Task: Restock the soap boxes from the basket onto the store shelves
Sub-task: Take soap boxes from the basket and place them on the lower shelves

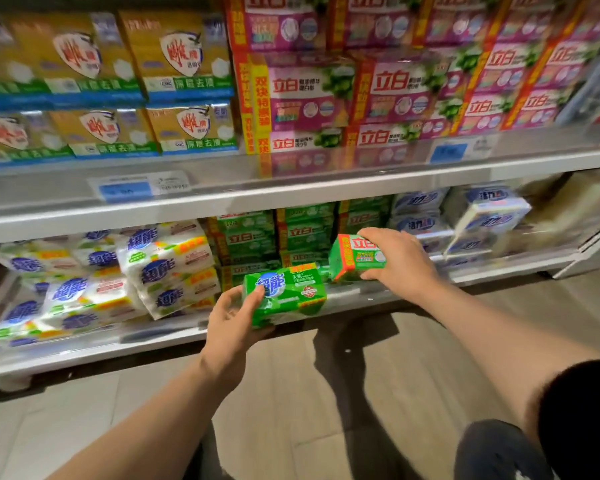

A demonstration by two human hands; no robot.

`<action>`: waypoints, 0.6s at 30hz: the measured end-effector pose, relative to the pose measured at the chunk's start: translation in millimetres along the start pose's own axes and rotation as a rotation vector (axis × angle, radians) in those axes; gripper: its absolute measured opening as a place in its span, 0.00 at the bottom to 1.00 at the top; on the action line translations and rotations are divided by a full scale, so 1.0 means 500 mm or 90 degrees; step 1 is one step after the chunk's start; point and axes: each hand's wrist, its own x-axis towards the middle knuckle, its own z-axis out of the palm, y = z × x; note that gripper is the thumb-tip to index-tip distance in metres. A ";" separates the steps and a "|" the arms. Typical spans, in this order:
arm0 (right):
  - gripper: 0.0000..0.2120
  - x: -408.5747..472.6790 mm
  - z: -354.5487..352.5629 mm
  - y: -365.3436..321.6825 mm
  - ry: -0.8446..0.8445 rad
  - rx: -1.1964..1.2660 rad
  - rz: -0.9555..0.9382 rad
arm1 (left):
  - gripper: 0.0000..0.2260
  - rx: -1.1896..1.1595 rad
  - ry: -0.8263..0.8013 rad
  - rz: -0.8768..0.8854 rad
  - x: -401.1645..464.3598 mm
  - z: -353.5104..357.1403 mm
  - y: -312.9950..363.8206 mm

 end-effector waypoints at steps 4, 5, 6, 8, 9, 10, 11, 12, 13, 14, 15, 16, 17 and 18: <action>0.37 0.009 0.001 0.023 0.007 -0.108 -0.057 | 0.25 -0.038 -0.009 -0.019 0.021 0.007 -0.015; 0.37 0.009 0.004 0.026 0.004 -0.114 -0.060 | 0.24 -0.050 -0.007 -0.027 0.025 0.011 -0.020; 0.36 0.009 0.006 0.027 0.000 -0.115 -0.061 | 0.23 -0.060 -0.005 -0.033 0.029 0.013 -0.025; 0.36 0.012 0.008 0.029 -0.011 -0.110 -0.050 | 0.23 -0.076 0.000 -0.044 0.033 0.017 -0.034; 0.35 0.013 0.007 0.030 -0.017 -0.110 -0.044 | 0.24 -0.084 0.001 -0.049 0.034 0.019 -0.038; 0.35 0.014 0.006 0.030 -0.018 -0.113 -0.044 | 0.24 -0.091 0.001 -0.053 0.035 0.020 -0.042; 0.35 0.015 0.005 0.031 -0.017 -0.116 -0.048 | 0.24 -0.096 0.000 -0.057 0.034 0.021 -0.044; 0.34 0.015 0.005 0.031 -0.012 -0.113 -0.049 | 0.24 -0.099 -0.003 -0.062 0.034 0.021 -0.046; 0.34 0.015 0.003 0.031 0.001 -0.103 -0.049 | 0.24 -0.102 -0.005 -0.066 0.034 0.020 -0.048; 0.34 0.014 0.002 0.031 0.019 -0.091 -0.049 | 0.24 -0.106 -0.007 -0.068 0.035 0.019 -0.049; 0.34 0.015 0.000 0.030 0.038 -0.087 -0.055 | 0.25 -0.110 -0.008 -0.069 0.035 0.019 -0.048; 0.34 0.016 -0.001 0.030 0.052 -0.096 -0.071 | 0.26 -0.114 -0.008 -0.069 0.036 0.019 -0.048; 0.34 0.020 0.000 0.033 0.053 -0.116 -0.098 | 0.26 -0.116 -0.008 -0.069 0.037 0.020 -0.047; 0.35 0.023 0.001 0.036 0.050 -0.141 -0.129 | 0.26 -0.119 -0.008 -0.069 0.037 0.022 -0.046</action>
